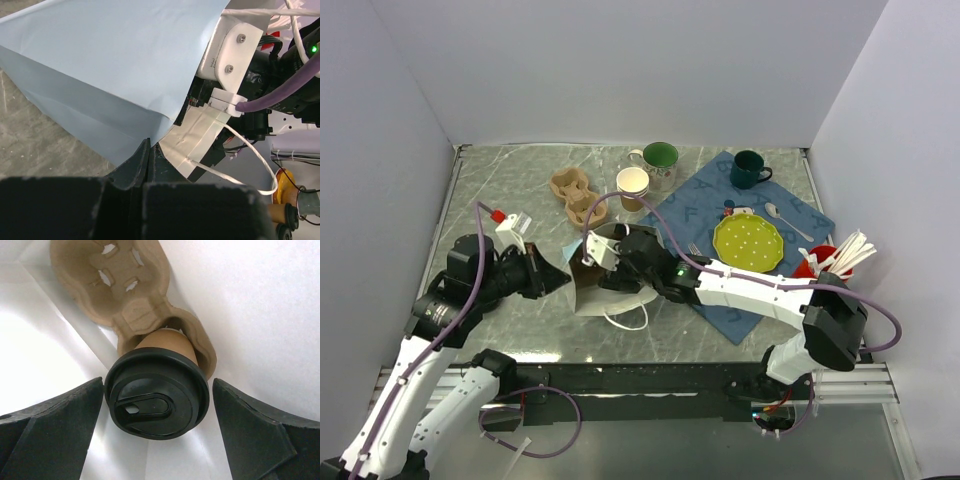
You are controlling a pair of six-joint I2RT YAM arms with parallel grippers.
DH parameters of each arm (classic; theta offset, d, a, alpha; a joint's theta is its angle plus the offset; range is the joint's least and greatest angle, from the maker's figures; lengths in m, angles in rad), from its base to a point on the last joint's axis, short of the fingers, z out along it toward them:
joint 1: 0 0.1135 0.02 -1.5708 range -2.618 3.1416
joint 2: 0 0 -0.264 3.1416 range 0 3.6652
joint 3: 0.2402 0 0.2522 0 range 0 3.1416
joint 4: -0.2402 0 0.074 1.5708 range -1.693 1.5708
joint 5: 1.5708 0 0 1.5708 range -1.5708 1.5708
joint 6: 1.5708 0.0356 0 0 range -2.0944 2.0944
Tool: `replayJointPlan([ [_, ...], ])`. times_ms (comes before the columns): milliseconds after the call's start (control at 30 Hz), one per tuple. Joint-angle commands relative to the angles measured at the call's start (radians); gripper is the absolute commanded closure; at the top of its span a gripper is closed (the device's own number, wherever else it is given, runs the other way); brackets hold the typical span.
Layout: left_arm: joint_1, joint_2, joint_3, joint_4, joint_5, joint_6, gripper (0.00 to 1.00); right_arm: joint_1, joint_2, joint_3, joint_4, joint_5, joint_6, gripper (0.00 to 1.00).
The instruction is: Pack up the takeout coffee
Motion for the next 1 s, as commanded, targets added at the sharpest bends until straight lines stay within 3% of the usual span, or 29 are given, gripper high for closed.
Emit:
replayJointPlan([
  [0, -0.002, 0.019, 0.019, 0.001, 0.016, -0.007, 0.99, -0.015, -0.054, 0.045, -0.041, -0.005, 0.026, 0.04],
  [333, -0.002, 0.081, 0.061, -0.037, 0.01, -0.043, 0.99, -0.018, -0.054, 0.091, -0.147, 0.008, 0.057, 0.09],
  [567, -0.002, 0.084, 0.072, -0.04, 0.016, -0.095, 0.99, -0.016, -0.072, 0.128, -0.221, -0.011, 0.084, 0.05],
  [967, -0.002, 0.122, 0.136, -0.169, -0.022, -0.095, 0.99, -0.016, -0.066, 0.205, -0.294, -0.022, 0.115, 0.09],
])
